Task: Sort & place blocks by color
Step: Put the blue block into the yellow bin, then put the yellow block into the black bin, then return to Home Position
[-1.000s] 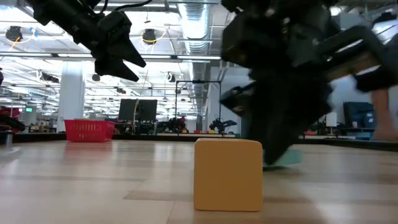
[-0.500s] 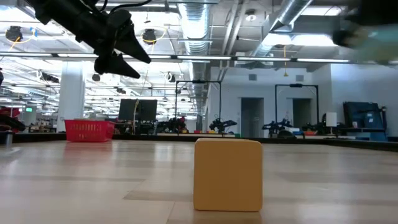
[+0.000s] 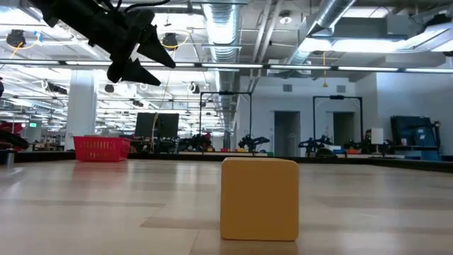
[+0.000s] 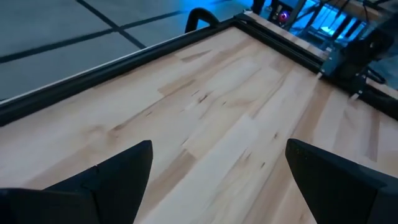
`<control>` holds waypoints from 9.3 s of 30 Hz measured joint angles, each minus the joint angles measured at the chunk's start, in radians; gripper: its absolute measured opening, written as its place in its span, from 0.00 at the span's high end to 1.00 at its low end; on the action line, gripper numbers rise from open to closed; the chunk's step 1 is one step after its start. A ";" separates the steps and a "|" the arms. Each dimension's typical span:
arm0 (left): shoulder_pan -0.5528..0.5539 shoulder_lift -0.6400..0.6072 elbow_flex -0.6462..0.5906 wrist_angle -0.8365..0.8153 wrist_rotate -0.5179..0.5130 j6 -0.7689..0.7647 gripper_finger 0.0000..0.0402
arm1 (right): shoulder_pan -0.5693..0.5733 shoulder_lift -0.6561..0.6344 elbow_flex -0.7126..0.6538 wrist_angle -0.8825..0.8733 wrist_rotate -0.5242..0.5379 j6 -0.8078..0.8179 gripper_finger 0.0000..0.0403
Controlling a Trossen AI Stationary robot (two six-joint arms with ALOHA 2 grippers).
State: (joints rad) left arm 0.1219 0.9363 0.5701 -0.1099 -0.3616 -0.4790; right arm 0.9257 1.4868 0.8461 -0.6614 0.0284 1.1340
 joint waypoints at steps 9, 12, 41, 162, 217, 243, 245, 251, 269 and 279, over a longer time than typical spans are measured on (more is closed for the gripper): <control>0.000 0.000 0.000 -0.003 -0.003 -0.045 0.12 | -0.011 -0.001 -0.007 0.007 -0.009 -0.024 0.31; 0.000 0.000 0.000 -0.004 -0.005 -0.046 0.12 | -0.026 -0.002 -0.006 0.007 -0.054 -0.041 0.23; -0.615 0.736 0.435 0.168 0.178 0.136 0.15 | -0.171 -0.410 0.078 -0.338 0.267 -0.428 0.23; -0.233 -0.085 0.372 -0.441 -0.114 0.242 0.50 | -0.878 -0.594 0.077 0.461 0.095 -0.906 0.40; -0.161 -0.870 -0.560 0.180 0.091 0.258 1.00 | -1.165 -1.107 -0.838 0.816 -0.162 -0.957 0.98; -0.161 -0.869 -0.563 0.181 0.091 0.256 1.00 | -1.164 -1.108 -0.840 0.784 -0.159 -0.959 0.92; -0.161 -0.869 -0.563 0.181 0.090 0.255 1.00 | -1.164 -1.108 -0.840 0.784 -0.159 -0.959 0.92; -0.161 -0.869 -0.563 0.181 0.089 0.255 1.00 | -1.164 -1.108 -0.840 0.784 -0.159 -0.959 0.92; -0.161 -0.869 -0.563 0.181 0.090 0.255 1.00 | -1.164 -1.108 -0.841 0.784 -0.159 -0.958 0.92; -0.161 -0.869 -0.563 0.181 0.090 0.255 1.00 | -1.164 -1.108 -0.841 0.783 -0.159 -0.958 0.92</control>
State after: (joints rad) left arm -0.0395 0.0673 0.0067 0.0708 -0.2714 -0.2241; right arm -0.2386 0.3790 0.0051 0.1219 -0.1307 0.1757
